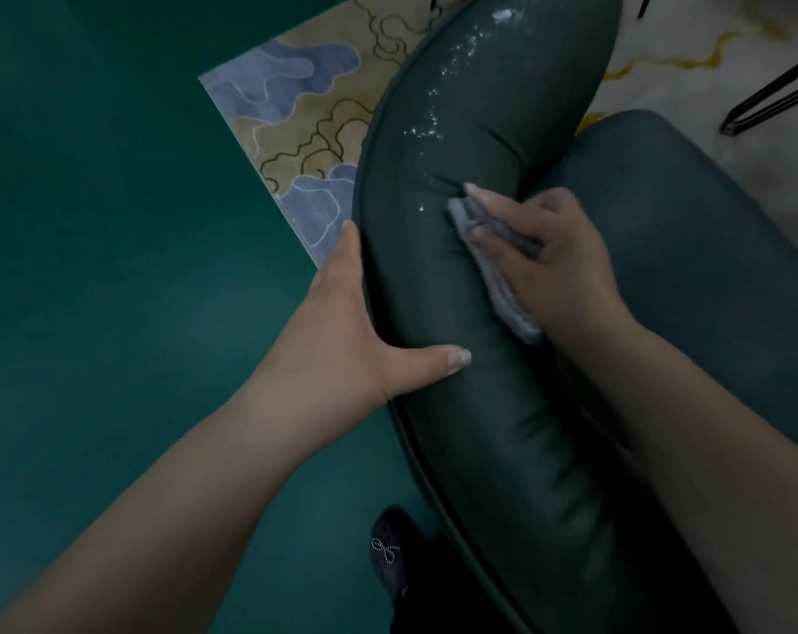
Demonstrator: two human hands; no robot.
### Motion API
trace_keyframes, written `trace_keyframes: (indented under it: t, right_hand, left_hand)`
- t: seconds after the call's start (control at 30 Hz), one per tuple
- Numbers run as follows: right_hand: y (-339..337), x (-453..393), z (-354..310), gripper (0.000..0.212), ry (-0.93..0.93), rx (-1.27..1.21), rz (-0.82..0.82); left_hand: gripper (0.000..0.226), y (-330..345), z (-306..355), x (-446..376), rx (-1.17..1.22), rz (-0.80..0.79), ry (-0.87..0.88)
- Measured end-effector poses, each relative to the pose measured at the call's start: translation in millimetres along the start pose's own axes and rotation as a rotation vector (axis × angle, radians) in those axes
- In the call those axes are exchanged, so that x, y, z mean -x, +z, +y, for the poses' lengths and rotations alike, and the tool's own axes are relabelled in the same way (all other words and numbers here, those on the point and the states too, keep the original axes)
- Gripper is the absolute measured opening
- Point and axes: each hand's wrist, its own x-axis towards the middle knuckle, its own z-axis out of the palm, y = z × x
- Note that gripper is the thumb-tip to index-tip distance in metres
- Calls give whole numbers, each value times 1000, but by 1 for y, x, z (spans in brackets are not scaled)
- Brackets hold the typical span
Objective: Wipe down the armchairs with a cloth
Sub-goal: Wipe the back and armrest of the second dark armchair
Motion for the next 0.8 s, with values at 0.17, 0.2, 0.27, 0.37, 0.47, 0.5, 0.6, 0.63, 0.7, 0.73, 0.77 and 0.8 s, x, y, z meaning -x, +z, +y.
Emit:
trace_keyframes:
  t: [0.17,0.2,0.27,0.37,0.47,0.5,0.6,0.63,0.7,0.73,0.77,0.8]
  right_hand:
    - [3,-27,-18,34,-18,-21,-24]
    - [11,-36,-28,35,-76,-16,-64]
    - [23,-49,-40,36,-150,29,-133]
    - [19,-46,-24,35,-180,52,-143]
    - [1,-33,4,35,-82,11,-80]
    - [-3,-32,9,37,-51,15,-56]
    - [-3,-43,2,37,-68,-15,-37]
    - [2,-50,-5,37,-98,-33,-45]
    - [15,-61,-19,41,-178,-4,-88]
    - [20,-63,-21,41,-213,40,-104]
    - [21,-62,-19,41,-225,68,-99]
    - [18,-59,-11,40,-208,72,-75]
  left_hand:
    - [128,-5,8,-12,-32,-25,18]
    - [127,-5,8,-13,-33,-24,19]
    - [131,-5,8,-12,-36,-26,3]
    - [134,-7,8,-15,-40,-32,-22]
    - [135,-9,11,-22,-65,-21,-34]
    - [135,-10,12,-25,-76,-19,-42]
    - [131,-11,15,-36,-92,-7,-34]
    - [128,-10,16,-39,-88,0,-27]
    - [122,-9,17,-43,-88,18,-11]
    - [123,-9,17,-45,-93,24,-8]
    - [126,-10,17,-46,-98,24,-12]
    - [130,-10,16,-47,-100,17,-26]
